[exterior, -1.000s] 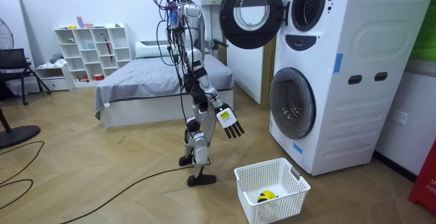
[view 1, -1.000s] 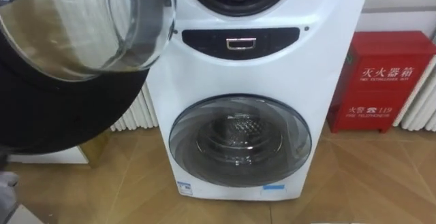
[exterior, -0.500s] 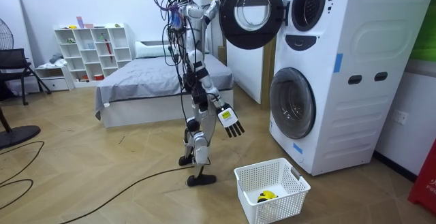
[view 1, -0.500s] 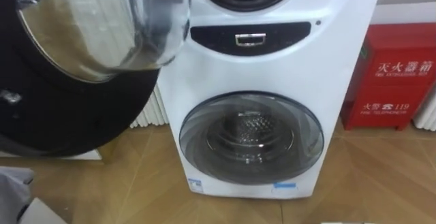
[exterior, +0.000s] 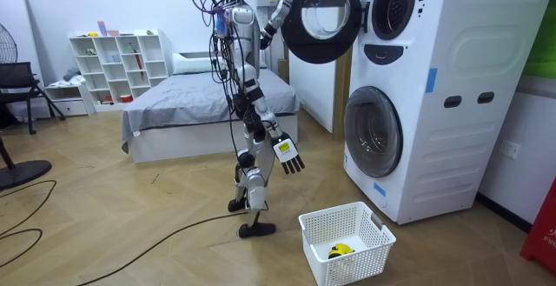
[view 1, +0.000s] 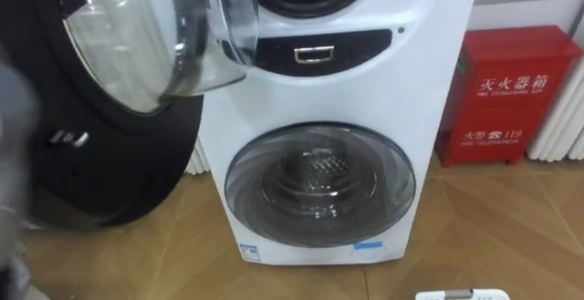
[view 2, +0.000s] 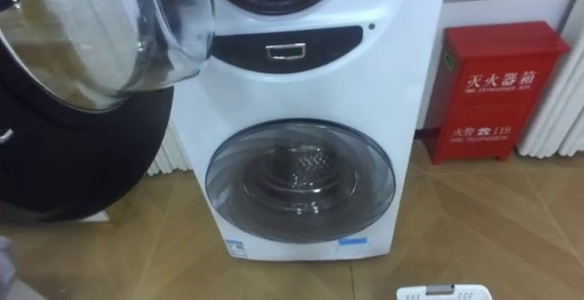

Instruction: Pick clothes from washing machine

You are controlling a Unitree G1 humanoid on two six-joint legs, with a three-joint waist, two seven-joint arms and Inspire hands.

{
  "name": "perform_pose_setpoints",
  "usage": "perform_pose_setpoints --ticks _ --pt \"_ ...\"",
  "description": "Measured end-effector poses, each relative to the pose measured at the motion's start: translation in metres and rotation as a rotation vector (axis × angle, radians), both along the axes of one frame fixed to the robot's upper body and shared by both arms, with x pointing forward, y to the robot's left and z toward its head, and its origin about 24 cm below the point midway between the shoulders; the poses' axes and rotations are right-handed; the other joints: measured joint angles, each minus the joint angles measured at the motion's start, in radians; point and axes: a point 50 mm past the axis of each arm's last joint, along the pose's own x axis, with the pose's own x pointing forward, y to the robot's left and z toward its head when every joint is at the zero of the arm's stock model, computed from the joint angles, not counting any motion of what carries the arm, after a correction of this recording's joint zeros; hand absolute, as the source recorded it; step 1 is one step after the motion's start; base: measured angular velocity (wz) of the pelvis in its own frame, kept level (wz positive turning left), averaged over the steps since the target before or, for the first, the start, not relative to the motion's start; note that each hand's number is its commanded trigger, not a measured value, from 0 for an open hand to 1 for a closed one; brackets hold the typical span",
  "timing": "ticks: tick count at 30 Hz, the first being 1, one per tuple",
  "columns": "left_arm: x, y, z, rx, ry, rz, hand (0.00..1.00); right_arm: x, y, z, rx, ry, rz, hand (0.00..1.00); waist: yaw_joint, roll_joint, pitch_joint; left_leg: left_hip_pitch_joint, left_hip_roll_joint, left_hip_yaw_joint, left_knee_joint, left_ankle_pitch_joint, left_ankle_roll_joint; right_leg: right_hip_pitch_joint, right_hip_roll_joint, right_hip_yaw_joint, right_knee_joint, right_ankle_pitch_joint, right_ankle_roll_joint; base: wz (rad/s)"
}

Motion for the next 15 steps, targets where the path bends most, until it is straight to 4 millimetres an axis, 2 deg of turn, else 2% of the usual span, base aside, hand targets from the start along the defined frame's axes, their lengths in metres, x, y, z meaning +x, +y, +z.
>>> perform_pose_setpoints --ticks 1,3,4,5,7,8,11,15 --pt "0.003 -0.009 -0.014 0.035 0.07 -0.038 0.0 0.005 0.002 0.001 0.0 -0.008 0.016 0.0 -0.011 -0.002 -0.0001 -0.004 0.0 0.002 0.0 0.0 0.0 -0.008 0.0 0.002 0.003 0.0 0.0 -0.1" --pt "-0.002 -0.022 -0.016 0.075 0.051 -0.085 0.0 0.005 0.003 0.0 0.002 -0.005 0.029 0.0 -0.019 -0.007 -0.0053 -0.02 0.0 -0.003 0.0 0.001 0.002 -0.021 -0.001 -0.001 0.01 0.0 0.0 -0.02" --pt "-0.002 -0.027 -0.017 0.089 0.053 -0.107 0.0 0.005 0.004 0.0 0.005 -0.002 0.034 0.0 -0.023 -0.015 -0.0011 -0.02 0.0 -0.004 0.0 0.001 0.002 -0.021 -0.001 -0.002 0.011 0.0 0.0 0.03" --pt "-0.002 -0.038 -0.025 0.126 0.073 -0.151 0.0 0.004 0.007 -0.001 0.013 0.006 0.045 0.0 -0.023 -0.026 -0.0013 -0.019 0.0 -0.004 0.0 0.001 0.002 -0.02 -0.002 -0.003 0.012 0.0 0.0 0.0" --pt "-0.003 -0.057 -0.044 0.176 0.141 -0.243 0.0 0.007 0.013 -0.003 0.027 0.009 0.072 0.0 -0.038 -0.034 -0.0069 -0.013 0.0 -0.003 0.0 0.001 0.002 -0.013 -0.002 -0.002 0.011 0.0 0.0 0.0" --pt "-0.002 -0.062 -0.05 0.186 0.169 -0.265 0.0 0.008 0.014 -0.003 0.028 0.007 0.08 0.0 -0.04 -0.036 -0.0068 -0.013 0.0 -0.003 0.0 0.001 0.002 -0.013 -0.003 -0.001 0.011 0.0 0.0 0.0" --pt "-0.001 -0.087 -0.081 0.265 0.315 -0.377 0.0 0.017 0.02 -0.003 0.033 0.004 0.126 0.0 -0.059 -0.047 -0.0001 -0.015 -0.002 -0.003 -0.002 0.001 0.002 -0.014 -0.004 -0.003 0.011 0.001 0.001 0.01" --pt "0.003 -0.106 -0.104 0.298 0.424 -0.471 0.0 0.028 0.028 -0.002 0.052 -0.01 0.187 0.0 -0.081 -0.047 0.0002 -0.017 -0.003 0.0 -0.002 0.001 0.002 -0.015 -0.005 -0.003 0.01 0.001 0.002 0.0"
